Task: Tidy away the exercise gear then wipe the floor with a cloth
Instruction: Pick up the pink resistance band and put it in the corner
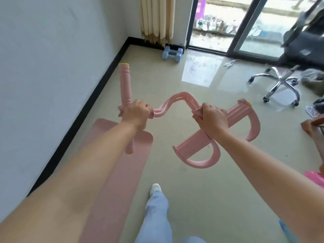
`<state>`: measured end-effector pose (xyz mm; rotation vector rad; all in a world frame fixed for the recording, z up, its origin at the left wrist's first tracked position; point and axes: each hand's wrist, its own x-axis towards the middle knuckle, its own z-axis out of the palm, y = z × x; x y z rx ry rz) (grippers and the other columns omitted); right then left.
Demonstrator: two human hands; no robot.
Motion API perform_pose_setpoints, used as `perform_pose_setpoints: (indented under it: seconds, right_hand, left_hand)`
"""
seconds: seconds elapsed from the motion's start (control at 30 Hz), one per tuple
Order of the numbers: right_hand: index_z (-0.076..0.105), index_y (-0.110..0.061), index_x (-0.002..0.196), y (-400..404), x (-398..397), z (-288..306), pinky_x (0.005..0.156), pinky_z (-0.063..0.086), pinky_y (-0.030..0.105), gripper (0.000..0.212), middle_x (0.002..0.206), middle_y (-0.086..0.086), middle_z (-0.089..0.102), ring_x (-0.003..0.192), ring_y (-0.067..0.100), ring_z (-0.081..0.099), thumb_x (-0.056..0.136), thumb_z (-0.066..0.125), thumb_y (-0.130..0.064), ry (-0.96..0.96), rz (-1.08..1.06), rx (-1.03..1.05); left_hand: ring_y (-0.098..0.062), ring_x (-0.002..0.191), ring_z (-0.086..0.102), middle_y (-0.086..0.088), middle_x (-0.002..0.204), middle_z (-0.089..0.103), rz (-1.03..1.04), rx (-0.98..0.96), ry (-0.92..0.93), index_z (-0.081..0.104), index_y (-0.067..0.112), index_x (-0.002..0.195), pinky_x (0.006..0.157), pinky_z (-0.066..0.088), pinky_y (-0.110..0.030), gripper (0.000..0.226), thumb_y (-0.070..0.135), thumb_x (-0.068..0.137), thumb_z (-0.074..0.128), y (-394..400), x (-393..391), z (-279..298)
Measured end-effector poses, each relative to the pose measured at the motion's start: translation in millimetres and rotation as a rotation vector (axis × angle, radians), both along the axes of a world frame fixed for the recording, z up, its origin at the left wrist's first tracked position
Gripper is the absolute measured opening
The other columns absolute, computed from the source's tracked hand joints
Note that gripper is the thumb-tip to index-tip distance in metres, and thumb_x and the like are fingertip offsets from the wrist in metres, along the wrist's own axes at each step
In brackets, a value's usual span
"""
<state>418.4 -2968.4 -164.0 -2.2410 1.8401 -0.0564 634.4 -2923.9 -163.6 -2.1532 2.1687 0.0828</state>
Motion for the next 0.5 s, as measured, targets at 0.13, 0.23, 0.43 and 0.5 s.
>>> perform_pose_setpoints:
  seconds: [0.13, 0.23, 0.43, 0.5]
  right_hand:
    - [0.052, -0.004, 0.110, -112.1, 20.1, 13.4, 0.099, 0.030, 0.039, 0.031, 0.116, 0.012, 0.060, 0.113, 0.030, 0.053, 0.094, 0.048, -0.030, 0.037, -0.020, 0.031]
    - [0.053, -0.005, 0.109, -191.2, 27.2, 15.8, 0.098, 0.031, 0.038, 0.031, 0.115, 0.012, 0.061, 0.111, 0.030, 0.054, 0.093, 0.049, -0.031, 0.057, -0.019, 0.042]
    - [0.053, -0.004, 0.109, -379.5, 56.2, -11.6, 0.097, 0.033, 0.039, 0.033, 0.114, 0.014, 0.062, 0.108, 0.032, 0.055, 0.092, 0.052, -0.032, 0.062, 0.029, 0.077]
    - [0.053, -0.005, 0.112, -449.2, 75.2, -23.6, 0.097, 0.033, 0.039, 0.033, 0.115, 0.013, 0.062, 0.110, 0.031, 0.054, 0.092, 0.052, -0.032, 0.058, 0.061, 0.100]
  left_hand:
    - [-0.024, 0.117, 0.046, -0.005, 0.122, 0.055, -0.092, 0.029, 0.013, 0.059, 0.014, 0.111, 0.093, 0.040, -0.033, 0.033, -0.006, 0.089, 0.044, -118.8, 29.4, 9.0]
    - [-0.023, 0.116, 0.047, -0.005, 0.121, 0.056, -0.124, 0.026, 0.014, 0.059, 0.013, 0.111, 0.092, 0.039, -0.032, 0.032, -0.005, 0.088, 0.045, -199.6, 51.7, 15.2]
    - [-0.024, 0.122, 0.038, -0.004, 0.127, 0.052, -0.058, 0.030, -0.095, 0.054, 0.015, 0.116, 0.092, 0.036, -0.031, 0.034, -0.003, 0.088, 0.044, -381.6, 96.4, 2.7]
    - [-0.024, 0.126, 0.035, -0.001, 0.131, 0.048, -0.082, 0.110, -0.155, 0.050, 0.016, 0.120, 0.083, 0.033, -0.030, 0.037, -0.001, 0.089, 0.044, -445.4, 104.2, -0.7]
